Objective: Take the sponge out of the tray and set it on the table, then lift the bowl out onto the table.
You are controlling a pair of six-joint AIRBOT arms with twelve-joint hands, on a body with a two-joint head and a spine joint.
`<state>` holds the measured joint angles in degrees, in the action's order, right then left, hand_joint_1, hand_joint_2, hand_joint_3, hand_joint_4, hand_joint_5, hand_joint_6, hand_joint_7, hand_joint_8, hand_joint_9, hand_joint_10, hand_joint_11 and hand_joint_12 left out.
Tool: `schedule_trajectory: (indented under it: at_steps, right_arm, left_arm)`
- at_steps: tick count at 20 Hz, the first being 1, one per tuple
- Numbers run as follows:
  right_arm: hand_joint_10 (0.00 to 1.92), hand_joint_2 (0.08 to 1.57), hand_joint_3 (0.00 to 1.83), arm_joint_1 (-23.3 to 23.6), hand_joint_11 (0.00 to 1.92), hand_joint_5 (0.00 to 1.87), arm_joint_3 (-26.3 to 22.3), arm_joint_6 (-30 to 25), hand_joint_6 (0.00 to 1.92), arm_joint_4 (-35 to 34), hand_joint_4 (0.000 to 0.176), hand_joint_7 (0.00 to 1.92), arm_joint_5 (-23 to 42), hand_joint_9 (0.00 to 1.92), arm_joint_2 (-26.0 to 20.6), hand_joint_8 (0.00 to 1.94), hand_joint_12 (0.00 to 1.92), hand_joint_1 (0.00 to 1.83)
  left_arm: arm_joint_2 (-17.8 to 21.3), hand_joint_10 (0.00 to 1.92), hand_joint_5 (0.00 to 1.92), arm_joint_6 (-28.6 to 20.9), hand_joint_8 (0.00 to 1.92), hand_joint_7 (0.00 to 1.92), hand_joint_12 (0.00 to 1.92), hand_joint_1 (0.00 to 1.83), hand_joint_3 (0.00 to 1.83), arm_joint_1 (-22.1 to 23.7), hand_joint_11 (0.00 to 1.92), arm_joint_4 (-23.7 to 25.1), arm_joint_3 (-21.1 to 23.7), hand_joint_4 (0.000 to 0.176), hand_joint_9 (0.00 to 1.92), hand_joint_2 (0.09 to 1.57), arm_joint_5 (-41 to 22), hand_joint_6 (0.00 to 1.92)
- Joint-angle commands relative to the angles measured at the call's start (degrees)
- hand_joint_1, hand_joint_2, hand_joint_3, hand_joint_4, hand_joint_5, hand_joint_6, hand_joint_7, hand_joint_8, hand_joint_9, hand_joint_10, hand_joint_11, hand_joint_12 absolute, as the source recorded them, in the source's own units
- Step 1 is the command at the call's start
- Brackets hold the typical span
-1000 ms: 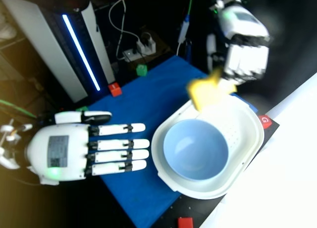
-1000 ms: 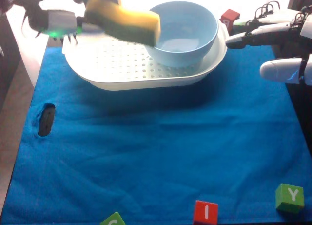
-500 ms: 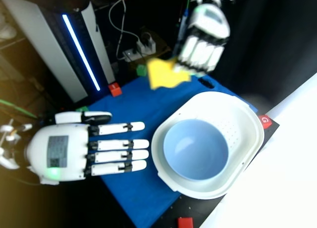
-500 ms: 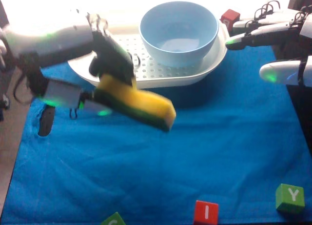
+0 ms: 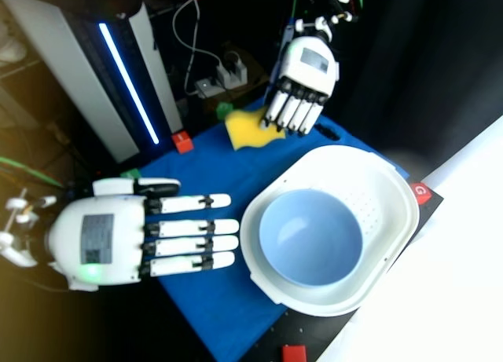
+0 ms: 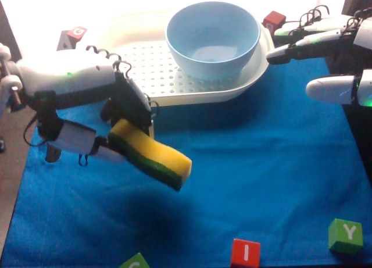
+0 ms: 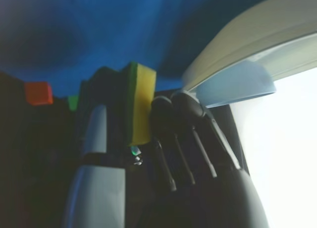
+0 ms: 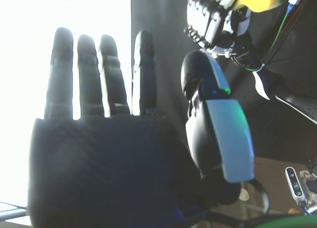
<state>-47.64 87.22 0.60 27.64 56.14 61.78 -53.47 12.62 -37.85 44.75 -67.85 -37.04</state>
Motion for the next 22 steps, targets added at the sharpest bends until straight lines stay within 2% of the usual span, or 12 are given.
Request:
schedule_trajectory:
  at_steps: [1, 4, 5, 7, 10, 14, 16, 17, 18, 19, 21, 22]
  right_arm:
    - [0.0, 1.35, 0.0, 0.65, 0.01, 0.48, 0.24, -0.54, 0.0, -3.51, 0.123, 0.27, 5.59, 0.21, 0.12, 0.0, 0.54, 0.39]
    - [0.0, 1.36, 0.0, 0.65, 0.0, 0.48, 0.2, -0.56, 0.0, -3.53, 0.115, 0.27, 5.59, 0.19, 0.11, 0.0, 0.53, 0.35]
    - [0.0, 1.36, 0.0, 0.65, 0.0, 0.48, 0.2, -0.73, 0.0, -3.53, 0.11, 0.26, 5.59, 0.18, 0.11, 0.0, 0.52, 0.34]
    - [0.0, 1.36, 0.0, 0.64, 0.02, 0.47, 0.18, -0.96, 0.0, -3.53, 0.124, 0.26, 5.59, 0.2, 0.11, 0.0, 0.52, 0.36]
    - [0.0, 1.36, 0.0, 0.59, 0.02, 0.46, 0.1, -1.15, 0.0, -3.54, 0.123, 0.27, 5.59, 0.2, 0.11, 0.0, 0.54, 0.38]
    - [0.0, 1.35, 0.0, 0.59, 0.0, 0.46, -0.02, -1.23, 0.0, -3.54, 0.133, 0.25, 5.6, 0.19, 0.1, 0.0, 0.54, 0.35]
    - [0.0, 1.35, 0.0, 0.59, 0.0, 0.47, -0.11, -1.23, 0.0, -3.52, 0.116, 0.25, 5.61, 0.2, 0.08, 0.0, 0.54, 0.41]
    - [0.0, 1.35, 0.0, 0.61, 0.0, 0.46, -0.11, -1.23, 0.0, -3.52, 0.118, 0.24, 5.63, 0.18, 0.07, 0.0, 0.51, 0.46]
    - [0.0, 1.35, 0.0, 0.61, 0.0, 0.46, -0.11, -1.23, 0.0, -3.51, 0.122, 0.25, 5.63, 0.18, 0.05, 0.0, 0.51, 0.45]
    - [0.0, 1.34, 0.0, 0.61, 0.0, 0.46, -0.1, -1.23, 0.0, -3.48, 0.158, 0.26, 5.65, 0.19, 0.05, 0.01, 0.5, 0.42]
    - [0.0, 1.32, 0.0, 0.61, 0.0, 0.42, 0.1, -1.22, 0.0, -3.47, 0.173, 0.23, 5.65, 0.14, 0.05, 0.0, 0.45, 0.37]
    - [0.0, 1.31, 0.0, 0.61, 0.0, 0.41, 0.32, -1.22, 0.0, -3.4, 0.172, 0.22, 5.65, 0.12, 0.05, 0.0, 0.39, 0.37]
  left_arm:
    - [-0.37, 1.14, 1.09, -0.29, 1.08, 1.01, 1.49, 1.24, 0.0, -0.14, 0.78, -2.38, -0.11, 0.0, 0.88, 1.09, -3.25, 0.68]
    - [-0.92, 1.19, 1.1, -0.29, 1.2, 0.92, 1.52, 1.24, 0.0, -0.62, 0.62, -3.15, -0.79, 0.0, 0.76, 1.11, -2.67, 0.65]
    - [-0.93, 1.06, 0.88, -0.29, 0.59, 0.82, 1.43, 1.11, 0.0, -0.62, 0.42, -3.44, -0.88, 0.0, 0.66, 1.07, -2.68, 0.25]
    - [-0.93, 0.55, 0.76, -0.25, 0.09, 0.8, 1.22, 0.99, 0.0, -0.71, 0.27, -4.09, -1.1, 0.0, 0.63, 1.01, -2.64, 0.01]
    - [-0.91, 0.12, 0.75, 1.32, 0.0, 0.77, 1.13, 0.94, 0.0, -1.22, 0.27, -6.69, -1.32, 0.011, 0.75, 1.0, -2.67, 0.0]
    - [-0.6, 0.06, 0.76, 4.43, 0.0, 0.77, 1.19, 0.95, 0.0, -1.71, 0.18, -10.78, -1.41, 0.034, 0.72, 0.93, -3.44, 0.0]
    - [-0.02, 0.02, 0.73, 9.34, 0.0, 0.71, 1.24, 0.84, 0.0, -2.16, 0.05, -16.73, -1.43, 0.014, 0.65, 0.98, -4.75, 0.0]
    - [0.29, 0.0, 0.58, 12.27, 0.0, 0.55, 1.04, 0.79, 0.0, -2.28, 0.01, -20.23, -1.53, 0.058, 0.5, 0.98, -5.75, 0.0]
    - [0.46, 0.0, 0.5, 13.96, 0.0, 0.46, 0.87, 0.69, 0.0, -2.34, 0.0, -22.56, -1.67, 0.078, 0.41, 1.0, -6.53, 0.0]
    - [0.84, 0.0, 0.43, 16.92, 0.0, 0.36, 0.67, 0.65, 0.0, -2.58, 0.0, -26.5, -1.71, 0.094, 0.29, 0.96, -8.17, 0.0]
    - [1.52, 0.0, 0.39, 21.5, 0.0, 0.3, 0.54, 0.71, 0.0, -3.76, 0.0, -33.35, -1.26, 0.002, 0.22, 0.92, -12.11, 0.0]
    - [1.79, 0.0, 0.35, 23.2, 0.0, 0.27, 0.42, 0.71, 0.0, -4.43, 0.0, -36.35, -1.0, 0.008, 0.19, 0.92, -14.33, 0.0]
